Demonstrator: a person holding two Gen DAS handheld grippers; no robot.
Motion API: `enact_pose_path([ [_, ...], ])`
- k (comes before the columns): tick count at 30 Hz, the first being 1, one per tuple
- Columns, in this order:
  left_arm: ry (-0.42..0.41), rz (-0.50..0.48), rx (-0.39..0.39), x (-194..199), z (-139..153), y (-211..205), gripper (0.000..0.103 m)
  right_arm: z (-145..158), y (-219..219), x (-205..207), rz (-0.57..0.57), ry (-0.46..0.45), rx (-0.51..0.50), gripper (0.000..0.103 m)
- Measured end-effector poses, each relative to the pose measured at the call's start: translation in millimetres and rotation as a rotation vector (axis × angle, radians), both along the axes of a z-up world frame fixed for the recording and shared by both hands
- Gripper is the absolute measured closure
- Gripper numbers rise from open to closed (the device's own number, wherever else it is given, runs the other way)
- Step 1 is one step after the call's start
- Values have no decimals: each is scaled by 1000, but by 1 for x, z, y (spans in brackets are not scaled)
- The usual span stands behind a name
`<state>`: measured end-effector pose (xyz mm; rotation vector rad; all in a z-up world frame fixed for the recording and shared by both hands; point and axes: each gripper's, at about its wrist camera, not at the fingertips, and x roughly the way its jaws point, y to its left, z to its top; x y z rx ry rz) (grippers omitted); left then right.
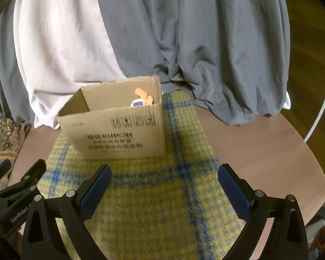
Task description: Organize objects
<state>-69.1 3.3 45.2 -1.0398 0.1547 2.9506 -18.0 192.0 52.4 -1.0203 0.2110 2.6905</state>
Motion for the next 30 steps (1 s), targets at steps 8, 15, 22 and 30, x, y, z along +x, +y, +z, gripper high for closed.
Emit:
enact_pose_path([
  [8, -27, 13, -6, 20, -16, -5, 1, -16, -5, 21, 15, -39, -10, 4],
  [15, -52, 13, -20, 40, -27, -8, 1, -25, -8, 40, 18, -59, -25, 4],
  [22, -79, 18, -8, 55, -34, -15, 1, -27, -15, 53, 34, -63, -23, 4],
  [30, -113, 16, 0, 66, -42, -24, 1, -30, -23, 61, 61, -71, -11, 4],
])
